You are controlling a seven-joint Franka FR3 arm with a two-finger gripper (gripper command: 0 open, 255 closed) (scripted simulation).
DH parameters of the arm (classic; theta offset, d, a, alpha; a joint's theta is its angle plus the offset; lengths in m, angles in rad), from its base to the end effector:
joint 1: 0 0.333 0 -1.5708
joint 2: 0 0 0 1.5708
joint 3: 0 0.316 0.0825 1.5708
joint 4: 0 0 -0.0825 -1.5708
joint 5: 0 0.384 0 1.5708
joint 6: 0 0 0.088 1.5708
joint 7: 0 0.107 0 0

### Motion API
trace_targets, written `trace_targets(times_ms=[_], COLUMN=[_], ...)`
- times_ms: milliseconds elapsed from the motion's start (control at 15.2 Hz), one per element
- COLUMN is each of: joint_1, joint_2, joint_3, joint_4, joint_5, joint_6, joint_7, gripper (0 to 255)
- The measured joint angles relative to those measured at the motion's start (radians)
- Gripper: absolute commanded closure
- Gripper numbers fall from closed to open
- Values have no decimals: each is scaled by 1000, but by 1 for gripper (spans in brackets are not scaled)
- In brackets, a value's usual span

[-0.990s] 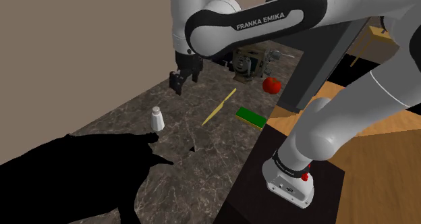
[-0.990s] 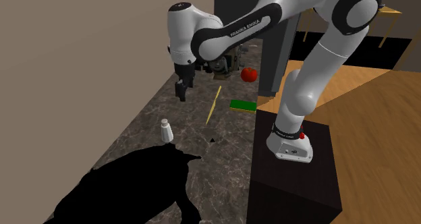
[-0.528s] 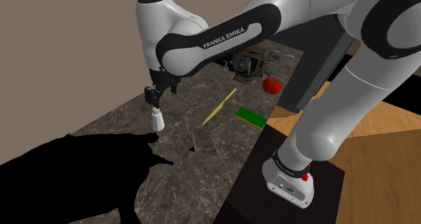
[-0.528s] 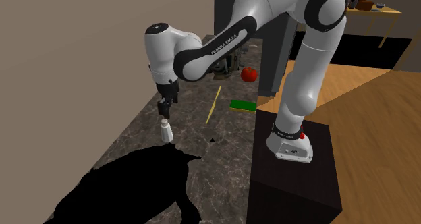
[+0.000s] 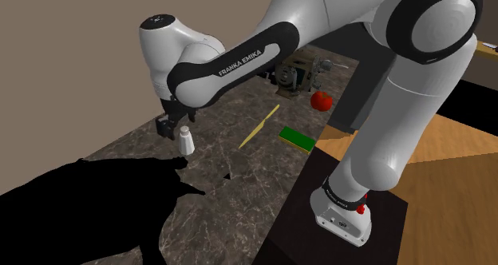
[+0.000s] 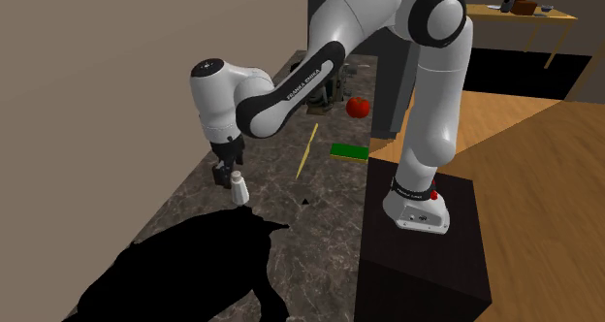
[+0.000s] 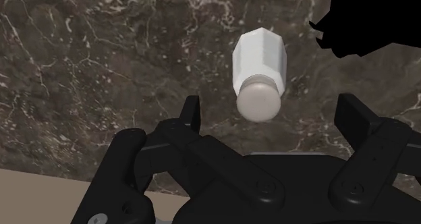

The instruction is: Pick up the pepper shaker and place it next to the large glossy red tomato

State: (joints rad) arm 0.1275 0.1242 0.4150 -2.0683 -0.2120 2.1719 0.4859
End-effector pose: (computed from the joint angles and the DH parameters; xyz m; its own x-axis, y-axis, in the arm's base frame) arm 0.4918 0.2825 0.3771 0.9833 0.1763 0.0447 0.1702 -0.9786 0.1158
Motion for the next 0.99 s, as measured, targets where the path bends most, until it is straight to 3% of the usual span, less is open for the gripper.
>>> trace_targets(times_ms=[660,726,990], joint_1=[-2,-2,-1], joint_2=[31,31,31], joint_3=[-7,-7,-7], joint_4=[-23,-23,-23], joint_5=[-23,-23,-23], joint_6=[51,51,52], joint_7=[12,12,12], gripper=[0,255,255])
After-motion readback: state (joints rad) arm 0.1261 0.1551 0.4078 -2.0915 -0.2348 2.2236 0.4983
